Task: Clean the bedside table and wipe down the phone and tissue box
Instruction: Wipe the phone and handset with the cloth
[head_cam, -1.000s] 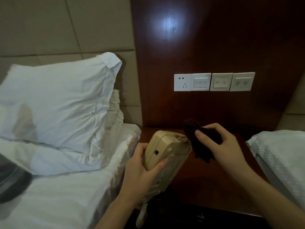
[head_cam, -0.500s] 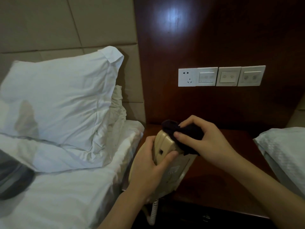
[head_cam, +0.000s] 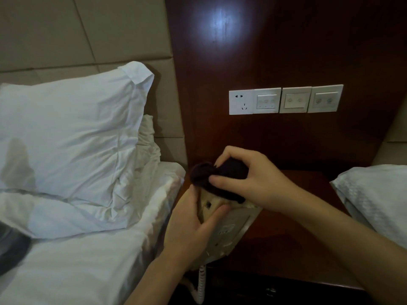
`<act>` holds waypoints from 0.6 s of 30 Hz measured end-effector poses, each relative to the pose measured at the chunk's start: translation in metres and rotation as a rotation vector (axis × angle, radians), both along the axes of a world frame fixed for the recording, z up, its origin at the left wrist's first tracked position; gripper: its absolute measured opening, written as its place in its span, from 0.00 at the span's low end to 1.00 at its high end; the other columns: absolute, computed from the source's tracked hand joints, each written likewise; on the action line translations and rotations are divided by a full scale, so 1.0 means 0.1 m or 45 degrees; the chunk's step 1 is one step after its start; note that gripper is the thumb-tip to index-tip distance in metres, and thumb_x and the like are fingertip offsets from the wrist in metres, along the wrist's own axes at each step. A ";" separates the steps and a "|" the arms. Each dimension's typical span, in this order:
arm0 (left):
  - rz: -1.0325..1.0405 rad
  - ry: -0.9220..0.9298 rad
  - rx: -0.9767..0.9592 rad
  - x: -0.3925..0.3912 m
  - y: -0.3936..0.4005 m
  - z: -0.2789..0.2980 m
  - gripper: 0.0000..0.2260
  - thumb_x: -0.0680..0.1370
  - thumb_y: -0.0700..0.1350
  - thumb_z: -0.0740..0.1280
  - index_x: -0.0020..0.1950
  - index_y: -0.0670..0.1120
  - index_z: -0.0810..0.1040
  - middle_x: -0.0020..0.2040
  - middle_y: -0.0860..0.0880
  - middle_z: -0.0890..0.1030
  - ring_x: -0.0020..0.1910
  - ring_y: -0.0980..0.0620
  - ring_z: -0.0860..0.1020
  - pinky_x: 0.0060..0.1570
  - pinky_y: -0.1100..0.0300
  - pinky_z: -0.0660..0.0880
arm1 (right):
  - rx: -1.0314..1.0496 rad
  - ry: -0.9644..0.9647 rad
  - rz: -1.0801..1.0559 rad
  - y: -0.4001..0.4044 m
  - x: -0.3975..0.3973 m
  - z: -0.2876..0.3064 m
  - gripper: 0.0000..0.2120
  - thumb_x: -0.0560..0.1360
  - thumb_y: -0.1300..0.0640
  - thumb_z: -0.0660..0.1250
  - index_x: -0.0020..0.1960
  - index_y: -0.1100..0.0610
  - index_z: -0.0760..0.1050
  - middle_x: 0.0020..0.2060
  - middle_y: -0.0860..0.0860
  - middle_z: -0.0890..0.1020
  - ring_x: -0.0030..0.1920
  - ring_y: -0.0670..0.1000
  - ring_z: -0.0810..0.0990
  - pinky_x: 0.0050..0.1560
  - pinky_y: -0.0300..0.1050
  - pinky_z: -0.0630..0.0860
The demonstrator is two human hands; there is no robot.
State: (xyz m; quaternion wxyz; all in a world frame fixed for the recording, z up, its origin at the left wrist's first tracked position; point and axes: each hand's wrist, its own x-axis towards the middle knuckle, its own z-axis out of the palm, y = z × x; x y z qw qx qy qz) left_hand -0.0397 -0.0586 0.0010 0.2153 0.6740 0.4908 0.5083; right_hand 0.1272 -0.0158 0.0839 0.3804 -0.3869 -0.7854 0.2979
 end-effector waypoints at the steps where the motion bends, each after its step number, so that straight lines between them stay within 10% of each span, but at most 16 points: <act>1: -0.012 -0.039 -0.013 -0.01 -0.01 0.00 0.20 0.73 0.64 0.68 0.63 0.63 0.72 0.55 0.64 0.80 0.55 0.64 0.80 0.49 0.70 0.75 | -0.002 -0.024 -0.003 0.02 0.03 -0.01 0.07 0.73 0.51 0.75 0.46 0.50 0.77 0.42 0.47 0.83 0.43 0.44 0.83 0.42 0.48 0.83; 8: -0.017 -0.125 -0.083 -0.09 -0.03 0.03 0.19 0.72 0.64 0.67 0.60 0.60 0.74 0.54 0.62 0.81 0.52 0.61 0.81 0.48 0.68 0.76 | -0.204 0.084 -0.441 0.22 0.55 -0.29 0.07 0.75 0.49 0.72 0.47 0.51 0.78 0.44 0.48 0.82 0.45 0.47 0.82 0.42 0.43 0.81; 18: 0.130 -0.046 -0.146 0.03 0.30 0.22 0.20 0.71 0.69 0.68 0.48 0.53 0.79 0.45 0.58 0.83 0.43 0.59 0.81 0.42 0.64 0.77 | -0.221 0.436 -0.270 0.17 0.46 -0.57 0.13 0.68 0.44 0.71 0.48 0.50 0.79 0.45 0.43 0.83 0.45 0.42 0.83 0.42 0.41 0.82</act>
